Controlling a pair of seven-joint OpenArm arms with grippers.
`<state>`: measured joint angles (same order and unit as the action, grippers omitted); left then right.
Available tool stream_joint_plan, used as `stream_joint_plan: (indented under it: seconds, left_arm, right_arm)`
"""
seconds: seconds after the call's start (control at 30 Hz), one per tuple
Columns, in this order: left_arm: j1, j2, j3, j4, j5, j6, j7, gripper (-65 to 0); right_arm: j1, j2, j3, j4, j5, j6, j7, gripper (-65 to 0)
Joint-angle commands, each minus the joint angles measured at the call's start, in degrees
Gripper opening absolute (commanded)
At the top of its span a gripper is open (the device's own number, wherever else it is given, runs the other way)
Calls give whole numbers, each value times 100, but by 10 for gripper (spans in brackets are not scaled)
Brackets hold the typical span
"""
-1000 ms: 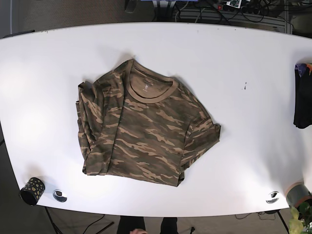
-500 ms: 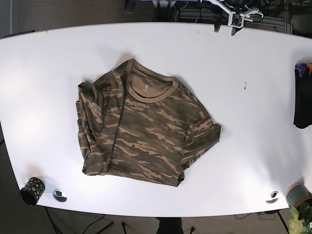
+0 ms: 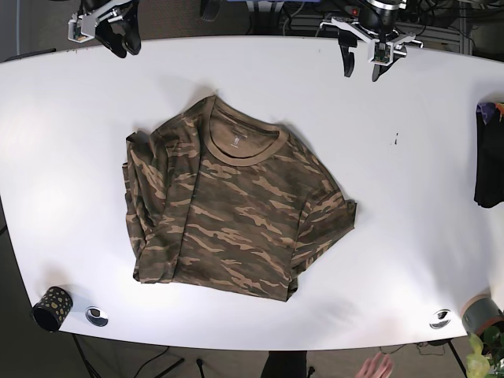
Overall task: Fold the T-shirt properly
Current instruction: 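Move the right gripper to the camouflage shirt's collar and grasp it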
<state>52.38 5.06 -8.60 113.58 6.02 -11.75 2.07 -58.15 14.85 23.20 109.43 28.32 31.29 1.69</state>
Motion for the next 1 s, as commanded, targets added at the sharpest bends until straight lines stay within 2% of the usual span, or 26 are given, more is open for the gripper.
stream_joint_plan:
  seconds: [0.0, 0.13, 0.37, 0.43, 0.57, 0.77, 0.87, 0.93, 0.97]
  left_arm:
    - [67, 0, -6, 93, -26, 19, -141, -364]
    - [32, 0, -6, 101, -26, 19, -141, -364]
    - [6, 0, -6, 93, -26, 19, -141, -361]
    - [-3, 0, -6, 93, -26, 19, -141, -349]
    - [-3, 0, -59, 93, -26, 28, -141, -276]
    - [-47, 8, -261, 84, -26, 28, -141, -269]
    - [-161, 17, -437, 84, -26, 28, -141, -271]
    - [-275, 17, -595, 75, -18, 28, -141, -271]
    - [-302, 17, -648, 75, -18, 28, -141, -271]
  right_arm:
    - [167, 58, 58, 253, 74, 111, -103, -490]
    - [668, 66, 49, 543, 74, 348, -807, -484]
    - [1749, 66, 23, 631, 83, 871, -2011, -484]
    - [2022, 66, 14, 631, 83, 871, -2319, -484]
    - [2699, 66, 5, 631, 83, 871, -3084, -484]
    - [3718, 66, -12, 596, 83, 871, -4183, -479]
    - [4211, 66, -259, 569, 56, 871, -4657, -406]
    - [4510, 49, -593, 578, -93, 871, -4886, -304]
    - [4589, 31, -681, 578, -137, 871, -4903, -277]
